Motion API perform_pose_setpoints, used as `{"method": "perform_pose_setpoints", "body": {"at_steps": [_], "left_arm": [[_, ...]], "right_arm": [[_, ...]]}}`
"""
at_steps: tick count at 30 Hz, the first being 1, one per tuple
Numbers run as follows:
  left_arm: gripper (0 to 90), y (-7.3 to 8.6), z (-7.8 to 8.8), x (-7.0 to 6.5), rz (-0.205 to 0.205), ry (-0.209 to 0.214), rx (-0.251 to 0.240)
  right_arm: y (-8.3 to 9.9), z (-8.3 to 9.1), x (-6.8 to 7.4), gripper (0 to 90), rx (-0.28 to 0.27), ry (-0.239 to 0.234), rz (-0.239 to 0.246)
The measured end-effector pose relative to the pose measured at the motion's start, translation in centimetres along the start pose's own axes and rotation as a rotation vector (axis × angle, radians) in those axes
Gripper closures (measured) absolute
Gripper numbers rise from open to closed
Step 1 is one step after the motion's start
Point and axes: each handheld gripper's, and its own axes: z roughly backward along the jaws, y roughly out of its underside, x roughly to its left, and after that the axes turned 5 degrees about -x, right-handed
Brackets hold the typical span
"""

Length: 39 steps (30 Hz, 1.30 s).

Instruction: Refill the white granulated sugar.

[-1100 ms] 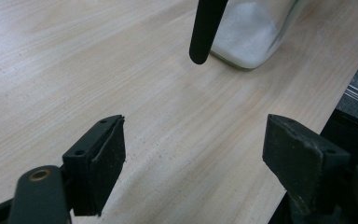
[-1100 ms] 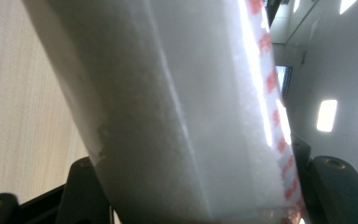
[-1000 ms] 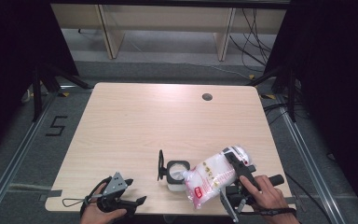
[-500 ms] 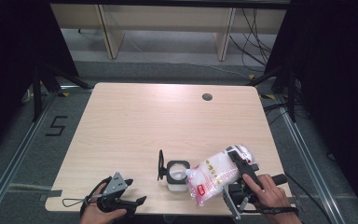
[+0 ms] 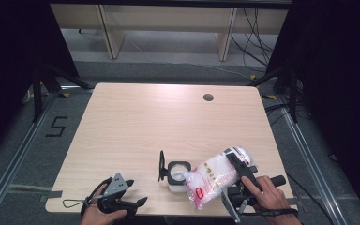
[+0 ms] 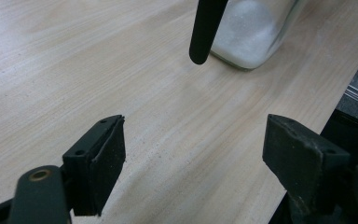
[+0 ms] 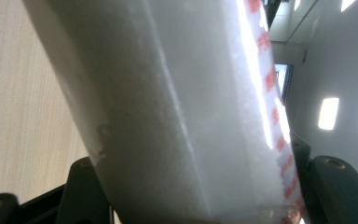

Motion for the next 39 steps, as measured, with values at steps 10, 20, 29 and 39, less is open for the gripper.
{"method": "perform_pose_setpoints", "body": {"at_steps": [10, 20, 29, 39], "left_arm": [[20.5, 0.02, -0.01, -0.04, 0.006, 0.000, 0.000], [20.5, 0.03, -0.12, -0.07, 0.010, 0.004, -0.013], [20.5, 0.01, -0.04, -0.08, 0.010, 0.005, -0.009], [20.5, 0.02, -0.12, -0.18, 0.020, 0.007, -0.019]], "right_arm": [[-0.07, 0.04, 0.36, 41.2, 0.012, -0.011, -0.051], [0.76, -0.05, 0.32, 41.2, 0.028, -0.004, -0.060], [-0.04, 0.12, -0.17, 41.2, 0.002, -0.002, 0.010], [-0.04, 0.29, -0.30, 41.3, 0.011, 0.009, 0.013]]}}
